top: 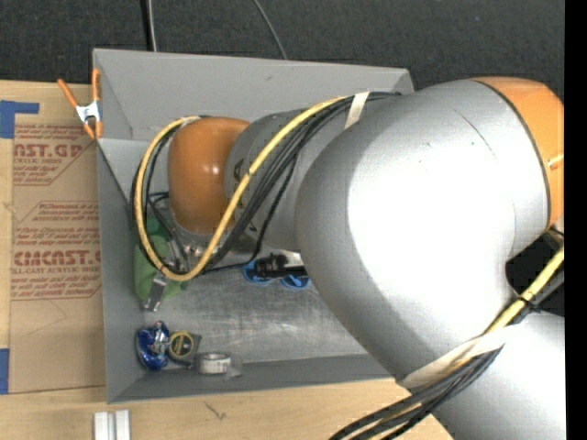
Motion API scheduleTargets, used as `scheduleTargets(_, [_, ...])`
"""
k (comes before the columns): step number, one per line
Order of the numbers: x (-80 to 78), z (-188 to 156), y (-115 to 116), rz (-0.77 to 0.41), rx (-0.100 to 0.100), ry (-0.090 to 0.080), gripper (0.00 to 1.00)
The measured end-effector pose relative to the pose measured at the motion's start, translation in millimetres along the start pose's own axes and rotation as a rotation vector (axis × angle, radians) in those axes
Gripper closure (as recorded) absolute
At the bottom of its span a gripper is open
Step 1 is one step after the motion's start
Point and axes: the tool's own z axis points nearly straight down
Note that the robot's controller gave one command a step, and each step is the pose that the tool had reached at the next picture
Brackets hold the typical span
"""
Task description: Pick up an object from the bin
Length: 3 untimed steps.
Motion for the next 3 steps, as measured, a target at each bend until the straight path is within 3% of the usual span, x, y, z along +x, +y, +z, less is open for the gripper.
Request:
scheduleTargets(1, [-3.3,-1,-1,0.002,-0.002,-0.008,1.00])
scheduleTargets(2, [-4.8,-16,-3,0.003,0.007,0.000,1.00])
scheduleTargets(3, [-5.6,-115,0,0.002,-0.004,-0.003,1.00])
